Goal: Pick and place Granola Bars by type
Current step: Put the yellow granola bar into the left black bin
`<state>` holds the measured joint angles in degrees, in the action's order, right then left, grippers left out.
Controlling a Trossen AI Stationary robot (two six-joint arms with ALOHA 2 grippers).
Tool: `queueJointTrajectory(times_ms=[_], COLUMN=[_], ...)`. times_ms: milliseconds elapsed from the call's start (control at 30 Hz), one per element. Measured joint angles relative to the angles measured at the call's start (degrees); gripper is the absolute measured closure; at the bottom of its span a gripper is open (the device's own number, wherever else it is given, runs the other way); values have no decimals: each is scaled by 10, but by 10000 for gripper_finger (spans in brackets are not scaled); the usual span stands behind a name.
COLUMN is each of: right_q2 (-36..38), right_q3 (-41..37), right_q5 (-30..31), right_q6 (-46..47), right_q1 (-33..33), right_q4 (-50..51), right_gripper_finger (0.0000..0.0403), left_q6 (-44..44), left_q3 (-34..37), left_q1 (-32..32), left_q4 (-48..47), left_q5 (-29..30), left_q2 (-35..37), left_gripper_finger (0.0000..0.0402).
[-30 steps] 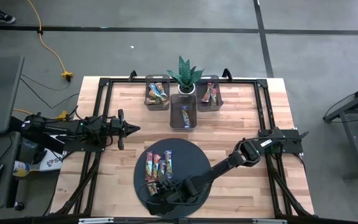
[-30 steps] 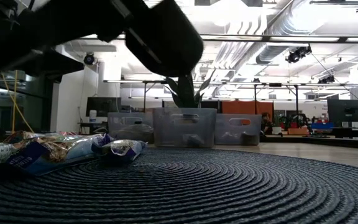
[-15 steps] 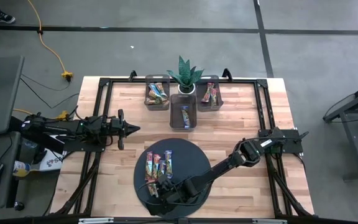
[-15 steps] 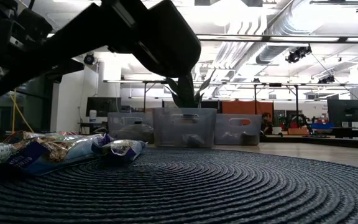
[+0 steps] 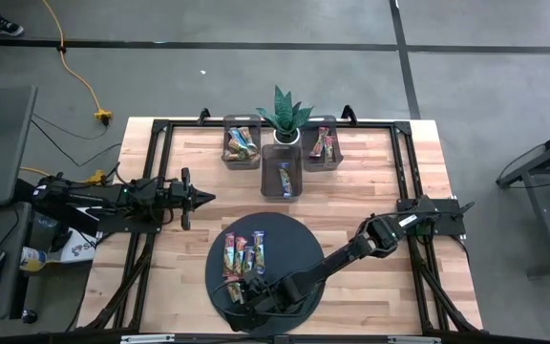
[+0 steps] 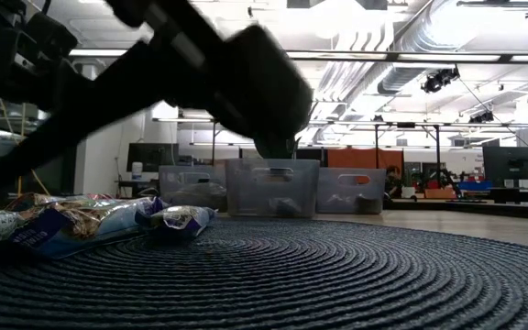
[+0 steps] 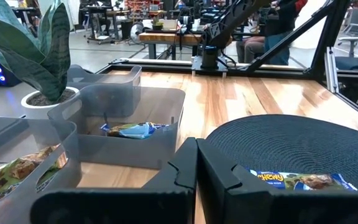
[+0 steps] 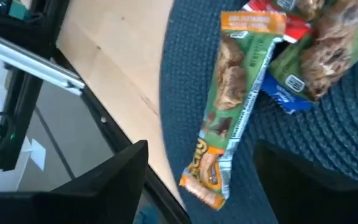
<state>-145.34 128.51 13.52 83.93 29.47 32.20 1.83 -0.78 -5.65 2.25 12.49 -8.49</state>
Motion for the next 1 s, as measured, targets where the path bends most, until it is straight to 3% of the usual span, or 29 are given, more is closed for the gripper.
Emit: queueJointTrajectory(times_ms=[833,1000], right_q2=[-35,-39], right_q3=[0,1], right_q5=[-26,-33], right_q6=[7,7], right_q1=[-17,-17], right_q4=[-41,-46], right_gripper_finger=[128,145], left_q6=[0,0], left_q3=[0,0], left_q1=[0,0], left_q4=[1,0], left_q5=[0,0], left_q2=[0,0], left_gripper_finger=[400,400])
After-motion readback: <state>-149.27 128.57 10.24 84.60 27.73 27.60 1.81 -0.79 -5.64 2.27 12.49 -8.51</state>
